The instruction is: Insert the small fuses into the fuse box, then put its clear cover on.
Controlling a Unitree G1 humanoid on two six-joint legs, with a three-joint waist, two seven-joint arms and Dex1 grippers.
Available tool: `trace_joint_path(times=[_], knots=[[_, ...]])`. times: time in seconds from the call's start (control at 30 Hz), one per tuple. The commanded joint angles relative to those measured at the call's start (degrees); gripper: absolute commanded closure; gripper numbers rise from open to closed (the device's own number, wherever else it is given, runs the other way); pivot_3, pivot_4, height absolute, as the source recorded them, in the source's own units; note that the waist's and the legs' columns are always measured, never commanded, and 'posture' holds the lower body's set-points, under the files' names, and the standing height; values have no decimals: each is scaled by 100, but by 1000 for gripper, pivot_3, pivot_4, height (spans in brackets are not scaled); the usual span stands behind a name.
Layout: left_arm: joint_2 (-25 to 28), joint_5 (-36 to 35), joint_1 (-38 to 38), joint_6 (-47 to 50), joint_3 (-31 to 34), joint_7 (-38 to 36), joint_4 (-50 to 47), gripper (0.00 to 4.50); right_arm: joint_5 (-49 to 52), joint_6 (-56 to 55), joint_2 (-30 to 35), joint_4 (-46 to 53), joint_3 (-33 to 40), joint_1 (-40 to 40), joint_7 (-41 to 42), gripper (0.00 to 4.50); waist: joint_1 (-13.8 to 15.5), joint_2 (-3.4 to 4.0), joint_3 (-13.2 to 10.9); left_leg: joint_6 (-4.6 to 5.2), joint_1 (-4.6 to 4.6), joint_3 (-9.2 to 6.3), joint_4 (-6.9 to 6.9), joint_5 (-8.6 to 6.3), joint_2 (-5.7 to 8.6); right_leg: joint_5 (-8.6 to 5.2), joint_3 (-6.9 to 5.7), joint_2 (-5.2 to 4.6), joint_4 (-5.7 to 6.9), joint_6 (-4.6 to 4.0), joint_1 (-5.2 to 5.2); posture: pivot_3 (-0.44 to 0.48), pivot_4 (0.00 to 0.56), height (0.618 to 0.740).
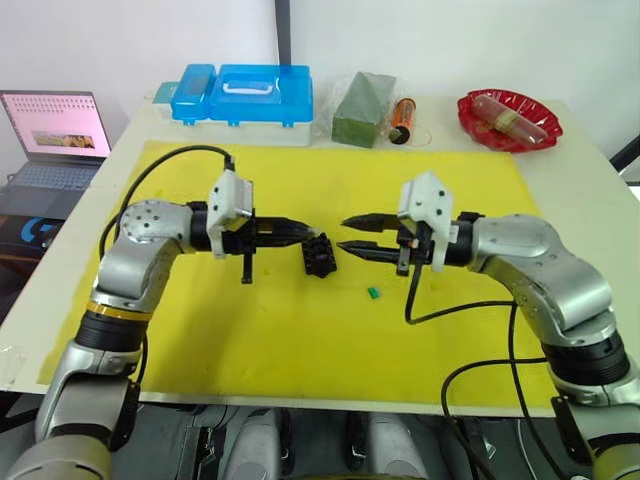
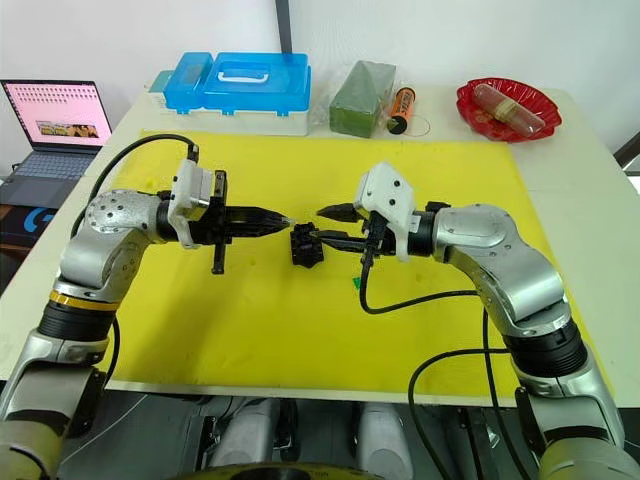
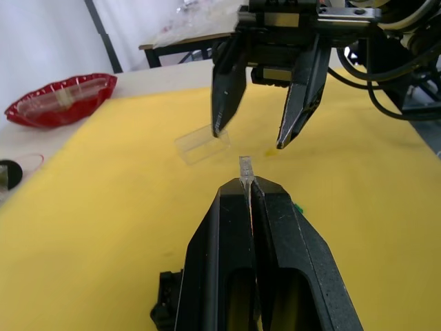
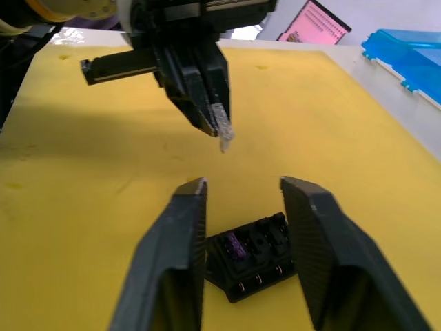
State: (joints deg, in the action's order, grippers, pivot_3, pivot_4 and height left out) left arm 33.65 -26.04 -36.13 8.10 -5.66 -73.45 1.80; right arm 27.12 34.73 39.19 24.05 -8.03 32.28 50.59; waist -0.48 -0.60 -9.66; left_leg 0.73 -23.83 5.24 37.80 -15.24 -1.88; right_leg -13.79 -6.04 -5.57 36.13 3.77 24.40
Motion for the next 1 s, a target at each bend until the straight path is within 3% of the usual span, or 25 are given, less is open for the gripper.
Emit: trace_joint_path(times=[0.03,1.0], knots=[[-31,83,-82,-279,41,-126,14,4500,-110,-184,-26,239,-12,27,16,3765,0,0,0,1,-2,-2,5,-1,0,0,0,1,2,1,0,0,150,740],[-300,286,-243,-832,-32,-479,255,4500,-68,-54,-259,257,22,197,-39,3765,4,0,0,5,-10,-11,28,-3,1,2,-6,4,8,7,-7,0,150,740]])
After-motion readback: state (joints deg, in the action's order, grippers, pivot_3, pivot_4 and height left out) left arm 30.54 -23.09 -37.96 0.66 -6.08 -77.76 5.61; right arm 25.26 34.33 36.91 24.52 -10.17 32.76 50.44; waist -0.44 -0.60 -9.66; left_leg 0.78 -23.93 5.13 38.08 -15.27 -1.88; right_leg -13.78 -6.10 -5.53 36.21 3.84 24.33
